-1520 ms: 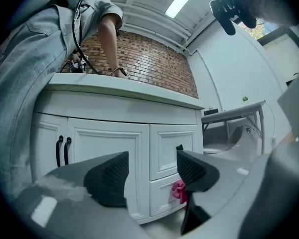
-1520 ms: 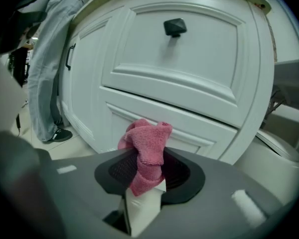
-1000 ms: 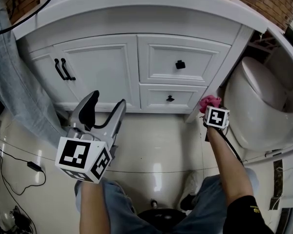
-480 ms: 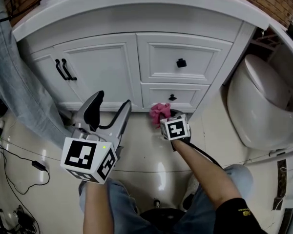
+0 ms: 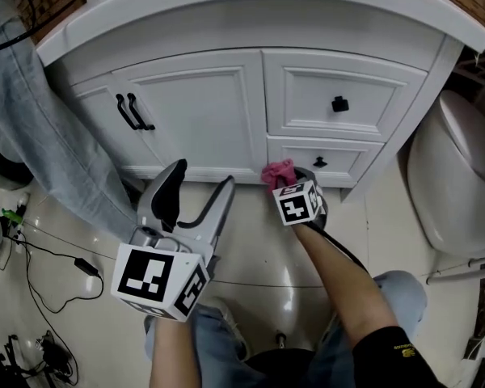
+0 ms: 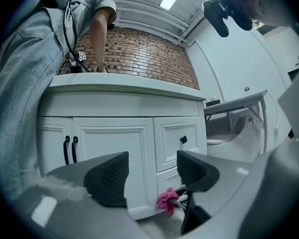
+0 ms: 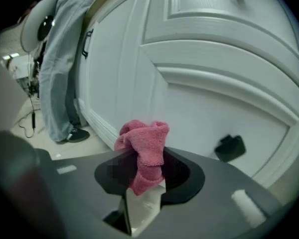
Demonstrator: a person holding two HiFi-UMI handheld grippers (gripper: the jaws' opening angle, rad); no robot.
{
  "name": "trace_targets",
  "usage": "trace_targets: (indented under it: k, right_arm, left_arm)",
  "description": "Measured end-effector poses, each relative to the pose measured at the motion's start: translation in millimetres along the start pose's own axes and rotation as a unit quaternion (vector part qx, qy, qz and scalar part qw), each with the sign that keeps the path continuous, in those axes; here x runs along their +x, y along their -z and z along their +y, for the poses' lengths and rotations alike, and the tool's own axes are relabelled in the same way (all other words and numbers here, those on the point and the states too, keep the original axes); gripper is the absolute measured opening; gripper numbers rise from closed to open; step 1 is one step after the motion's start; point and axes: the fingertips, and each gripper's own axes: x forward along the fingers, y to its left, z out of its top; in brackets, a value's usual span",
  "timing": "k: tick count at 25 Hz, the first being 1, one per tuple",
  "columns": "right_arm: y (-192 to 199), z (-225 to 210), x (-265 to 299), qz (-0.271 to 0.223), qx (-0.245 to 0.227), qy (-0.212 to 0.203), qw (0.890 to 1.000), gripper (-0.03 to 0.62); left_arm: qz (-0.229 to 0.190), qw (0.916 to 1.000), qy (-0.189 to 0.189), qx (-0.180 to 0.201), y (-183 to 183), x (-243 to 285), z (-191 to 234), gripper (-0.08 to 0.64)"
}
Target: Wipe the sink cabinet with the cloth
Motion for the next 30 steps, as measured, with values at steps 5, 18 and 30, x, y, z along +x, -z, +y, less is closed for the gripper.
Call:
trace_targets:
  k: [5, 18, 30]
  right_arm:
    - [62, -120, -34, 0.047, 0.122, 0.141, 0.981, 0.13]
    - [97, -168, -62, 0.033, 0.077, 0.151, 0.985, 0.126]
    - [20, 30, 24, -0.019, -0.067, -0.027, 0.997, 0.126]
  left_arm:
    - [-0.002, 1.0, 0.003, -0.007, 2, 4, 9, 0.305]
    - [-0.004, 0.9995, 0.033, -0.001, 0, 23, -17, 0.305]
    - [0.037, 0.9992, 0.017, 0.004, 26, 53, -15, 0.305]
